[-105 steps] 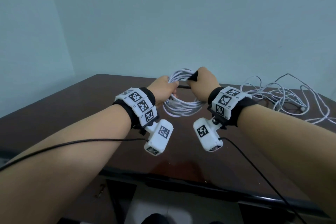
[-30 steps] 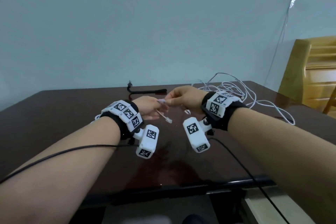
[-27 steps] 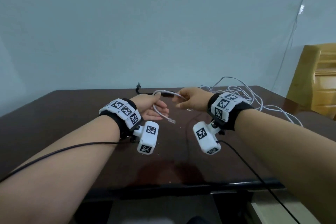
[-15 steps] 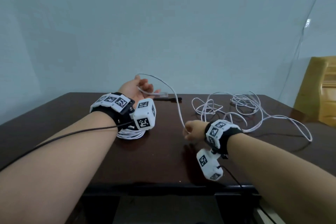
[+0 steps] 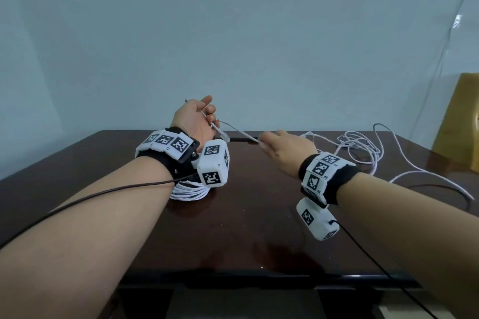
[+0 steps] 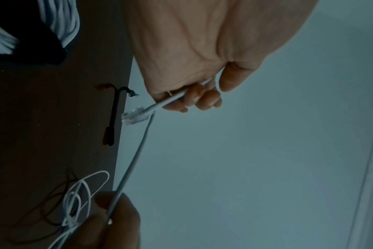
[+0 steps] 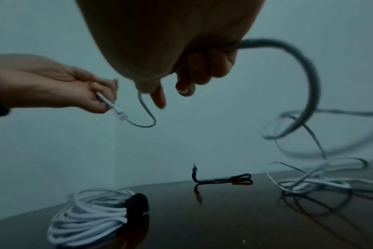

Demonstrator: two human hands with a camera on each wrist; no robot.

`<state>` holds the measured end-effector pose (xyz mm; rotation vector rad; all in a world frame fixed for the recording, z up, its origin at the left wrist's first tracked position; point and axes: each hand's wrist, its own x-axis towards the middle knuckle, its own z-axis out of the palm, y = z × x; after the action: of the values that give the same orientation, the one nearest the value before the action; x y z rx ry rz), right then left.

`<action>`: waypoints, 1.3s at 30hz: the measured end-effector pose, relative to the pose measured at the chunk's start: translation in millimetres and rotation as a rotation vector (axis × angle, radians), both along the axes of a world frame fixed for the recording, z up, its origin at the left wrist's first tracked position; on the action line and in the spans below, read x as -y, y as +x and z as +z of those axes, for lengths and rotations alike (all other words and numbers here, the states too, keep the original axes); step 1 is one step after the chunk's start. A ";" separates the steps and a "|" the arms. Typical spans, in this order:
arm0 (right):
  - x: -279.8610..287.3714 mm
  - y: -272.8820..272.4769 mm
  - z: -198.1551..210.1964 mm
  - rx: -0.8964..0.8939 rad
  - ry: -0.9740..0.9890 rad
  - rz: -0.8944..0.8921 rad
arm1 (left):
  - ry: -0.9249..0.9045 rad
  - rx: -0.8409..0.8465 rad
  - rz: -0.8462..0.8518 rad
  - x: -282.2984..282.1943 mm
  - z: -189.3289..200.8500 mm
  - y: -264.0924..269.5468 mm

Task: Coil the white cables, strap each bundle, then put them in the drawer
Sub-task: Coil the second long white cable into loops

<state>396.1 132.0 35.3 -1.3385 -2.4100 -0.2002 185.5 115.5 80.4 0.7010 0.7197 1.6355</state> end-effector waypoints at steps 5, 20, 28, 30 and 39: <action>8.1 -10.2 11.1 0.115 0.055 0.066 | 0.002 -0.361 0.076 -8.2 -8.3 9.6; 1.6 -13.2 43.0 -0.567 -0.100 0.349 | -0.051 -0.502 -0.524 8.1 -25.9 34.4; -3.5 -12.5 31.8 -0.610 -0.355 0.316 | -0.002 -0.361 -0.613 9.2 -16.7 36.0; -5.3 -11.7 31.2 -0.720 -0.323 0.243 | 0.002 -0.337 -0.447 5.6 -21.6 35.2; -11.8 -10.4 26.7 -0.845 -0.290 0.162 | -0.068 -0.246 -0.307 7.6 -36.9 39.8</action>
<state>385.7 143.8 62.0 -1.0253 -1.8246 0.6527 225.3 108.0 43.4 0.9251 0.7953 1.2535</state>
